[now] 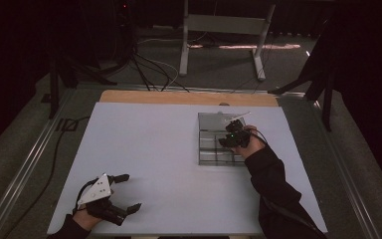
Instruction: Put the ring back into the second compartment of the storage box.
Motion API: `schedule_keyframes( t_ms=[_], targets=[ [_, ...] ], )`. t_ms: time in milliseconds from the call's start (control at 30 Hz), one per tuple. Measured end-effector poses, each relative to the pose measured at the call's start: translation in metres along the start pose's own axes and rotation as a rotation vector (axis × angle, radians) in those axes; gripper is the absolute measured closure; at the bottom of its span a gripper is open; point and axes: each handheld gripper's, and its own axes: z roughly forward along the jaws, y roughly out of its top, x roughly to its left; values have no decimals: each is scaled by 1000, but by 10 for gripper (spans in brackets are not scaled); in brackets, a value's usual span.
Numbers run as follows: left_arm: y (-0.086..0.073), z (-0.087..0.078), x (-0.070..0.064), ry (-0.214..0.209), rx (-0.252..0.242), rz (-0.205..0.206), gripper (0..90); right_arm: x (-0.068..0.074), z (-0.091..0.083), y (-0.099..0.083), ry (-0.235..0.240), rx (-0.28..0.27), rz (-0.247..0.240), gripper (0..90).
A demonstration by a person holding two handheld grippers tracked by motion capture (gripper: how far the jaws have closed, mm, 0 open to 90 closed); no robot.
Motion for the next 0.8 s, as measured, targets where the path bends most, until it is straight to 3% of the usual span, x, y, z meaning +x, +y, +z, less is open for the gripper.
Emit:
schedule_keyframes(
  t_ms=[300,333,367,400,467,700,800],
  targets=[
    [0,0,0,1,3,-1,2,3,-14,3,52,-56,30,300],
    [0,0,0,1,4,0,2,3,-15,4,68,-66,45,266],
    [0,0,0,1,2,0,2,2,-19,3,111,-78,36,184],
    [0,0,0,1,1,-2,2,2,-20,3,125,-76,26,161],
    [0,0,0,2,3,-1,2,3,-23,3,152,-85,32,151],
    [0,0,0,3,3,0,2,3,-27,1,158,-93,1,86],
    [0,0,0,1,2,-2,2,3,-29,-3,186,-135,-11,7]
  ],
)
